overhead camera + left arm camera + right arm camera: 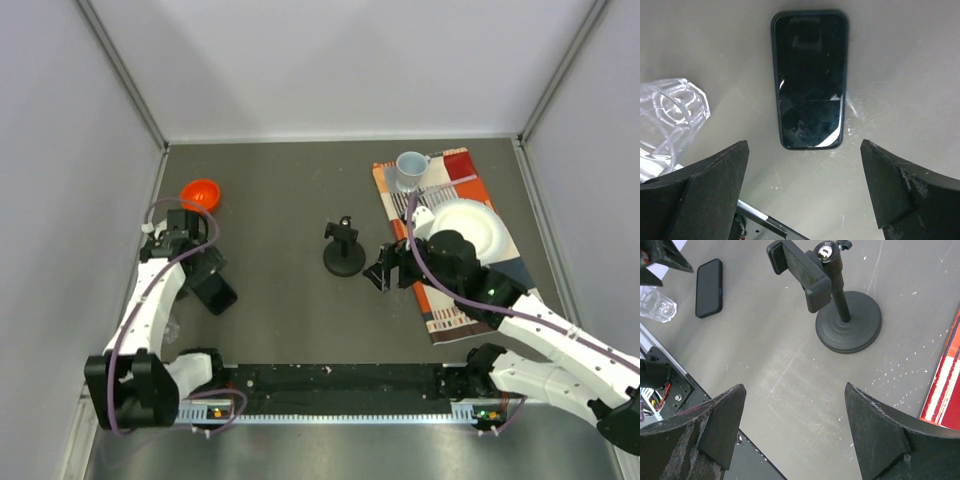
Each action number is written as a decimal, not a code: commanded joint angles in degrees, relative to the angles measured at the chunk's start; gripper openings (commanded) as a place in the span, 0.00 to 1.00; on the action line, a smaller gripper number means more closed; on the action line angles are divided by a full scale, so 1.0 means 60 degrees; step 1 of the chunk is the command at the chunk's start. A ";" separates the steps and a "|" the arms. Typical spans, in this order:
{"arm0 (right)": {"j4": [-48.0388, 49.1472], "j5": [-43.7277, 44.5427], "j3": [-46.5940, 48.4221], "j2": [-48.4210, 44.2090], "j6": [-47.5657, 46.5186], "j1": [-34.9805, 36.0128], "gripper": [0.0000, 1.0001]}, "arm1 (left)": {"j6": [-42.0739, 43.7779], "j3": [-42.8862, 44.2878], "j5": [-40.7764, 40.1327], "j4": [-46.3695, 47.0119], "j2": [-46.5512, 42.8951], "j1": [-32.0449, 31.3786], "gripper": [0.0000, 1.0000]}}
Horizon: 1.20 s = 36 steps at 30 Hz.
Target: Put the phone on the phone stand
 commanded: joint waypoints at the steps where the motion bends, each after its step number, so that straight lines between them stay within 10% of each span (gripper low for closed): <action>1: 0.0415 -0.0226 -0.0019 -0.0441 -0.0312 -0.0013 0.80 | -0.0325 -0.0327 0.0450 0.0371 0.0936 0.0384 0.99; 36: 0.0094 0.0067 -0.0078 -0.0442 -0.0517 -0.0013 0.80 | -0.1364 -0.1733 0.0640 0.2849 0.3166 0.0560 0.99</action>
